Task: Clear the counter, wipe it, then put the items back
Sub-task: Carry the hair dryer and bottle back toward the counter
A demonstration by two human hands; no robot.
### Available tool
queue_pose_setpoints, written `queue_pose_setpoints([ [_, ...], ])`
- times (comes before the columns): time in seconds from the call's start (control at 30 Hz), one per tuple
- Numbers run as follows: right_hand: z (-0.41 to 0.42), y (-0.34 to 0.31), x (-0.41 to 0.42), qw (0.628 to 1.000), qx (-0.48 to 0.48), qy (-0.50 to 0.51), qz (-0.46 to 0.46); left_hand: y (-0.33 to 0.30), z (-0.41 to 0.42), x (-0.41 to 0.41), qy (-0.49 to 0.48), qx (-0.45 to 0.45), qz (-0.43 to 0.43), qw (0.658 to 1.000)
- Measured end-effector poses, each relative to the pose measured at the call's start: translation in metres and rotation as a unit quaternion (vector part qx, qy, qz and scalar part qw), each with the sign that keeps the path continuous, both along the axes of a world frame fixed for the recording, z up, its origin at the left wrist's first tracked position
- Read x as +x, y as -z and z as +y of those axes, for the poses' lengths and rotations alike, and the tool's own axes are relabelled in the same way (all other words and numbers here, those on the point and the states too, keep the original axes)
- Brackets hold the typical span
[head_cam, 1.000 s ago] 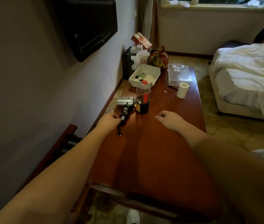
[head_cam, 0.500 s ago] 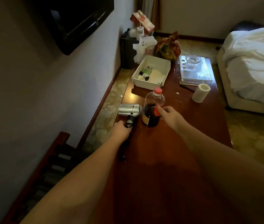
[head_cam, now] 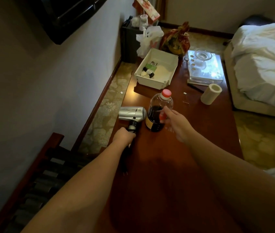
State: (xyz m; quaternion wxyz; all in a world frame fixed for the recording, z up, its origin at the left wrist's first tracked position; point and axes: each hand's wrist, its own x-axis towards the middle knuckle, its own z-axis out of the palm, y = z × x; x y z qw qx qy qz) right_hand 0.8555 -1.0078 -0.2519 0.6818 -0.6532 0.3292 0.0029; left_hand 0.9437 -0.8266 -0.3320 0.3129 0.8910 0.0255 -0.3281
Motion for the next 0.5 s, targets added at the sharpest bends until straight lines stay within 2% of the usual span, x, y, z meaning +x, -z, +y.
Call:
queue_pose_setpoints([
  [0.1,0.004,0.0,-0.014,0.999,0.03,-0.011,-0.017,-0.003,0.01,-0.011,-0.042,-0.049,0.067,0.996],
  [0.2,0.011,0.005,-0.036,0.999,0.037,-0.018,-0.023,-0.009,0.026,-0.032,-0.112,-0.126,0.132,0.977],
  [0.33,0.026,0.011,-0.079,0.999,0.037,-0.019,-0.027,-0.021,0.052,-0.073,-0.165,-0.172,0.202,0.95],
  [0.5,0.043,0.014,-0.141,0.996,0.064,-0.043,-0.043,-0.046,0.085,-0.139,-0.224,-0.212,0.214,0.927],
])
